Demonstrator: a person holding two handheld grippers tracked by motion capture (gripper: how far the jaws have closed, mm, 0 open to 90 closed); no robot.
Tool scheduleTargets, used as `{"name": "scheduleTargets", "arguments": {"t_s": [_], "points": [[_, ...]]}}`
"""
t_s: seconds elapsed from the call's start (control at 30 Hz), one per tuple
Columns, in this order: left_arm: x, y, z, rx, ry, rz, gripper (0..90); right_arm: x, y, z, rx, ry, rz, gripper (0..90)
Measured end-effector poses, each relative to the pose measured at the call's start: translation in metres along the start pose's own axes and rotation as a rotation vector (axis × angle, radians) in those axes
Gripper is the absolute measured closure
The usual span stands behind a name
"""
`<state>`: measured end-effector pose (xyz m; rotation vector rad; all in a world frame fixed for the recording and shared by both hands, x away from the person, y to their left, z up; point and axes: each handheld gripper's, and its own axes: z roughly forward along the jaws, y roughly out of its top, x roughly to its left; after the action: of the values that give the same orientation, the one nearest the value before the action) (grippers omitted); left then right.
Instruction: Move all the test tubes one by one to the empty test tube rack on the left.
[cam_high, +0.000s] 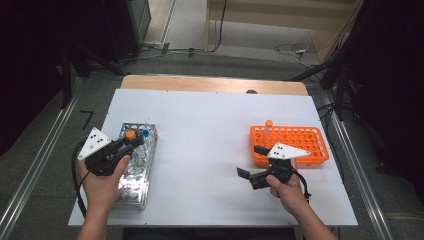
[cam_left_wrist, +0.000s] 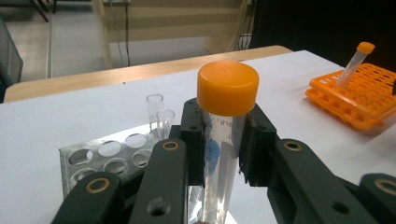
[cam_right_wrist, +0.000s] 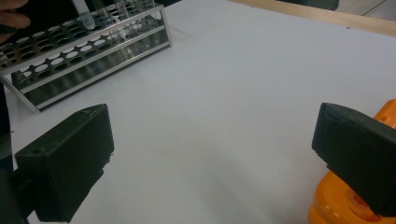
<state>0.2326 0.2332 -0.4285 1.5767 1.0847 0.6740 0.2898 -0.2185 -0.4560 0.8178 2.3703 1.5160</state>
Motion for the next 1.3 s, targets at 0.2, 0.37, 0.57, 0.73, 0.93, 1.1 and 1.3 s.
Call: {"name": "scheduleTargets", "arguments": {"t_s": [0.2,0.37,0.57,0.73,0.93,1.1,1.3], "points": [[-0.002,-0.003,0.002,0.029,0.023,-0.005,74.7,-0.006,-0.001,-0.004,-0.01,-0.021,0.01,0.0],[-0.004,-0.004,-0.001,0.035,0.035,0.015,74.5,-0.012,-0.001,-0.007,-0.015,-0.04,0.018,0.0],[-0.007,-0.005,-0.004,0.039,0.04,0.025,74.2,-0.024,0.0,-0.013,-0.031,-0.074,0.034,0.0],[-0.009,-0.005,-0.003,0.057,0.058,0.013,74.1,-0.034,0.001,-0.019,-0.044,-0.105,0.059,0.0],[-0.009,-0.008,0.004,0.119,0.063,0.016,74.0,-0.038,0.0,-0.02,-0.042,-0.125,0.066,0.0],[-0.007,-0.009,0.008,0.174,0.054,-0.01,73.7,-0.039,-0.001,-0.019,-0.032,-0.139,0.067,0.0],[-0.008,-0.01,0.013,0.225,0.049,-0.007,70.5,-0.047,0.0,-0.018,-0.028,-0.174,0.079,0.0]]}}
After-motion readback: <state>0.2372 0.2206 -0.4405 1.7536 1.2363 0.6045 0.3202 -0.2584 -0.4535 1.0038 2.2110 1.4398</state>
